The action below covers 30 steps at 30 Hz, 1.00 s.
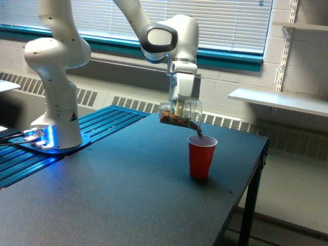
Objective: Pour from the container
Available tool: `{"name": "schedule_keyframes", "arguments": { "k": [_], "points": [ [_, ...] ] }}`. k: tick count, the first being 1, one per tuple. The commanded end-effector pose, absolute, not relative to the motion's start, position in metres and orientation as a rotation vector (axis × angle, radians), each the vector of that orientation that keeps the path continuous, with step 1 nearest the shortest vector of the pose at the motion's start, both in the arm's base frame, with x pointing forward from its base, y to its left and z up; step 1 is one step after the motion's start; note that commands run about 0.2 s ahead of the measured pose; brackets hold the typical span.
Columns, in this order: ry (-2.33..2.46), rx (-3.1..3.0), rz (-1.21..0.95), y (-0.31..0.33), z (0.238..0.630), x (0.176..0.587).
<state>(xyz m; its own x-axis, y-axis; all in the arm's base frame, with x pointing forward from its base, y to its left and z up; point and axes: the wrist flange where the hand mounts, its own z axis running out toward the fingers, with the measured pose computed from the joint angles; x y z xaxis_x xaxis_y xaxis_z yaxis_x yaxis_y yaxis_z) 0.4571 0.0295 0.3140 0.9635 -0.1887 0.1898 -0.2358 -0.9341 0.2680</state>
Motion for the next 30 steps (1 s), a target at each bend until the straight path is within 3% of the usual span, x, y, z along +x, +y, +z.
{"name": "schedule_keyframes", "arguments": {
  "k": [1, 30],
  "points": [
    [-0.296, 2.808, 0.224, 0.0346, 0.3166, 0.4602],
    [-0.225, 2.775, 0.139, 0.0387, 0.3166, 0.4639]
  ]
}}
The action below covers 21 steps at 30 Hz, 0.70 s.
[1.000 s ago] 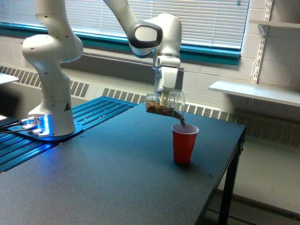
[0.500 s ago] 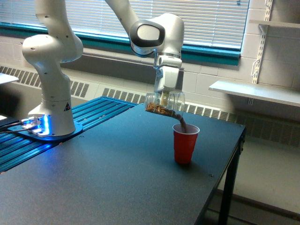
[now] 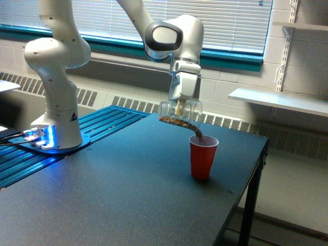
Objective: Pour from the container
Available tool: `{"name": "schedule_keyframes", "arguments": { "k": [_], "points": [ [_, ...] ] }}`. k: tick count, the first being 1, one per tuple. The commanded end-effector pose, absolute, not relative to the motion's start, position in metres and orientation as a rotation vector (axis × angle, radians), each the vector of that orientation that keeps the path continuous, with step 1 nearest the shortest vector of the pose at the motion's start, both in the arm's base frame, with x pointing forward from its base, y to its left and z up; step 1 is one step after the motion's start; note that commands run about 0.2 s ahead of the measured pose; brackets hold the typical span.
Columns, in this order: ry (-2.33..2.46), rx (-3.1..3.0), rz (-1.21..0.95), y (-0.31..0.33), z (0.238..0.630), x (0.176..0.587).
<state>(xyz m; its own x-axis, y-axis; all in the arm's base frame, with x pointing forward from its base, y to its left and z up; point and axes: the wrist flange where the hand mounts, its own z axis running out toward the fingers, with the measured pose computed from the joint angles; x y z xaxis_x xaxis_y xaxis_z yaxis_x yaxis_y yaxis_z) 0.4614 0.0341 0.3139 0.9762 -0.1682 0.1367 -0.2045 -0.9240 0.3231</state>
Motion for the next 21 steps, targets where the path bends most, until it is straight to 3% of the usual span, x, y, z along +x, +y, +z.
{"name": "schedule_keyframes", "arguments": {
  "k": [1, 21],
  "points": [
    [-0.224, 2.775, 0.137, 0.0389, 0.3164, 0.4639],
    [-0.199, 2.763, 0.067, 0.0424, 0.3225, 0.4679]
  ]
}}
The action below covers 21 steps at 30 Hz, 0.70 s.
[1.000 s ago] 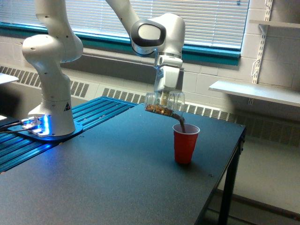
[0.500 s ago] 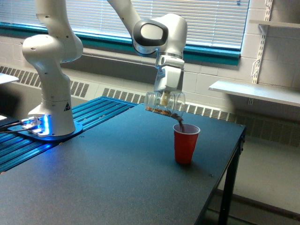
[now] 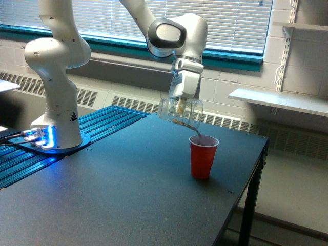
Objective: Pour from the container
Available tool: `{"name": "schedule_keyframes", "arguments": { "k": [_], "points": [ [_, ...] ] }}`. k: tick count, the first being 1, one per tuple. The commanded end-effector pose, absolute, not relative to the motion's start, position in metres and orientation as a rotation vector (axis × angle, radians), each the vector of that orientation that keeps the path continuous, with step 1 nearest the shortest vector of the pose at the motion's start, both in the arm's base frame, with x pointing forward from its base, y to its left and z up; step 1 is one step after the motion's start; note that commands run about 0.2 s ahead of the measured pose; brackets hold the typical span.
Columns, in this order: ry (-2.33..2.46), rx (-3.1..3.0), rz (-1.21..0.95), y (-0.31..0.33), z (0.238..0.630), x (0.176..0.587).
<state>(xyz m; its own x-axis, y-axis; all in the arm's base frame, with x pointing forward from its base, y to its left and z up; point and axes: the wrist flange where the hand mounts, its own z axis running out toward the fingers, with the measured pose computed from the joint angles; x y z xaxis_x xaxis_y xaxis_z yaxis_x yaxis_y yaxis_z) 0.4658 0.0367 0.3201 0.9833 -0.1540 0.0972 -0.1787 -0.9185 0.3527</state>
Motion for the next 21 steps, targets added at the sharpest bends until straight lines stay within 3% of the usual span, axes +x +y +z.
{"name": "schedule_keyframes", "arguments": {
  "k": [1, 21],
  "points": [
    [-0.195, 2.764, 0.063, 0.0423, 0.3229, 0.468],
    [-0.219, 2.82, 0.046, 0.0362, 0.3253, 0.468]
  ]
}}
